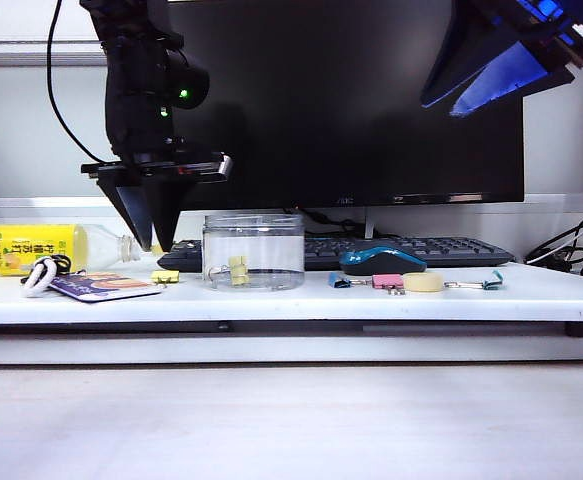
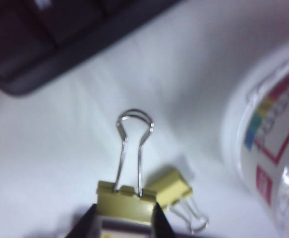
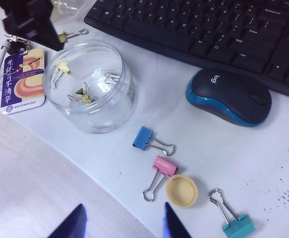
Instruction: Take the clips out of the round transparent plastic box and place them on the table.
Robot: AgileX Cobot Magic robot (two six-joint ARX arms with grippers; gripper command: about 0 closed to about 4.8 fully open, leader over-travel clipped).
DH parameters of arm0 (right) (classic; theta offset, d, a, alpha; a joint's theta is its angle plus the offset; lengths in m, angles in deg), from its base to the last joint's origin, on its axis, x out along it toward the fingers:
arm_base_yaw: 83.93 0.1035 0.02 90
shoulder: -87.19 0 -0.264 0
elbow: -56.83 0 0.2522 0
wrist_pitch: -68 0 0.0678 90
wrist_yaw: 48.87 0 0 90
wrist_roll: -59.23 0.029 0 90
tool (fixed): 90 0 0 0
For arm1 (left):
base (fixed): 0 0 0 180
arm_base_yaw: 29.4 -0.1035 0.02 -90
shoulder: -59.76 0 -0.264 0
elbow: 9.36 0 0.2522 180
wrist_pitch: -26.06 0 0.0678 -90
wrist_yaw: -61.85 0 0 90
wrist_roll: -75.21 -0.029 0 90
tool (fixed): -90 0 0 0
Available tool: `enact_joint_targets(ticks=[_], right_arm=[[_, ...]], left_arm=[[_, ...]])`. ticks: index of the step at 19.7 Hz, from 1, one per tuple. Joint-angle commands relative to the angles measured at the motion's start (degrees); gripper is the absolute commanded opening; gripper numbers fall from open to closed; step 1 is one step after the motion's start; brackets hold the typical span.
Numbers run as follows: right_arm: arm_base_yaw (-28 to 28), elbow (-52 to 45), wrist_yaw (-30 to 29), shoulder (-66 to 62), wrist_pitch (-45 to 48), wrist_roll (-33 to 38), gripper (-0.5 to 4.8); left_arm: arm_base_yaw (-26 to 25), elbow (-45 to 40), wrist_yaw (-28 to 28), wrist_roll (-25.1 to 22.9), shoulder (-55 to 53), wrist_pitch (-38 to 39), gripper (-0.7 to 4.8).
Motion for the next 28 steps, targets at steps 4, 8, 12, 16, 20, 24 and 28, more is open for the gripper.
enact_joint_targets(ticks=[4, 8, 12, 16, 20, 24, 28], right_arm=[[0.0, 0.3, -0.3, 0.2, 1.0, -0.2, 2.03], [0.0, 0.3, -0.3, 0.2, 1.0, -0.2, 2.03], [0.0, 0.3, -0.3, 0.2, 1.0, -0.2, 2.03], [0.0, 0.3, -0.3, 0.2, 1.2, -0.2, 2.03], [0.0, 0.3, -0.4, 0.2, 2.3, -0.2, 2.03], [0.0, 0.3, -0.4, 0.2, 1.5, -0.2, 2.03], [0.0, 0.3, -0.4, 0.2, 0.5, -0.2, 2.03]], left_arm=[[0.0, 0.2, 0.3, 0.0, 0.3, 0.0, 1.96], [0.0, 0.2, 0.3, 0.3, 0.3, 0.8, 1.96], [0.3, 0.2, 0.7, 1.0, 1.3, 3.3, 1.96], [2.1, 0.2, 7.4, 0.4, 9.9, 2.2, 1.97], [6.8, 0.2, 11.2, -9.0, 13.2, 0.1, 1.97], [10.3, 0.0, 9.5, -14.0, 10.9, 0.2, 1.97], [12.5, 0.0, 5.6, -10.9, 7.2, 0.5, 1.97]])
